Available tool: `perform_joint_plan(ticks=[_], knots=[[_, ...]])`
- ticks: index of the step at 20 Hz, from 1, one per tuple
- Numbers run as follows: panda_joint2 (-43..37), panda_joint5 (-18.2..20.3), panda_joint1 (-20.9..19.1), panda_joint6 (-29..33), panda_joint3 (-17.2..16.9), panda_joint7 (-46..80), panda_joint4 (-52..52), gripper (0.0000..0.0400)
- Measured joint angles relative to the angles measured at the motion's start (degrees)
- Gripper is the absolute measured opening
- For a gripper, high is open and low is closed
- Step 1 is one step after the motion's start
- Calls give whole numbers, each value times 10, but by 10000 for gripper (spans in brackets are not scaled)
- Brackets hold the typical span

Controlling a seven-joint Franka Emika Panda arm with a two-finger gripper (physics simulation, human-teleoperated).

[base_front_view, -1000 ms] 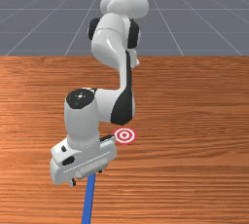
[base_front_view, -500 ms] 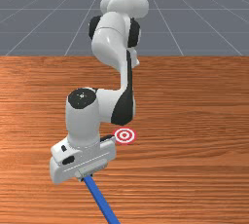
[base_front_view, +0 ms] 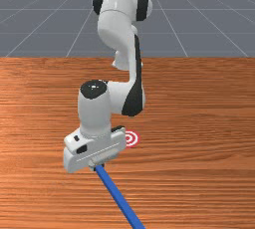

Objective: Pull the pivot to the target area

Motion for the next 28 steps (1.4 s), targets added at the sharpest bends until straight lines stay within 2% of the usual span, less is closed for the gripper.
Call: perform_joint_plan(ticks=[2,3,7,11,12,13,14,15,16,22,23,24,25,26,27,28], knots=[[-27,-2,3,-8,-3,1,-47,95],[-52,7,9,44,-8,23,-103,95],[-117,19,22,105,-19,53,-232,96],[-165,18,19,154,-15,29,-328,95],[-170,7,16,123,-12,6,-330,95],[-188,19,19,175,-15,23,-374,95],[-199,20,20,186,-16,24,-397,95],[-212,41,-21,190,26,-37,-418,95],[-221,12,3,209,0,-26,-438,95],[-275,0,-23,269,20,-95,-551,96],[-284,3,-21,279,17,-86,-569,95],[-284,2,3,216,-7,-38,-558,95],[-296,-11,39,299,-42,-14,-606,95],[-304,26,-27,293,22,-68,-612,95],[-308,20,-18,327,14,-60,-628,95],[-312,26,-43,374,40,-71,-646,95]])
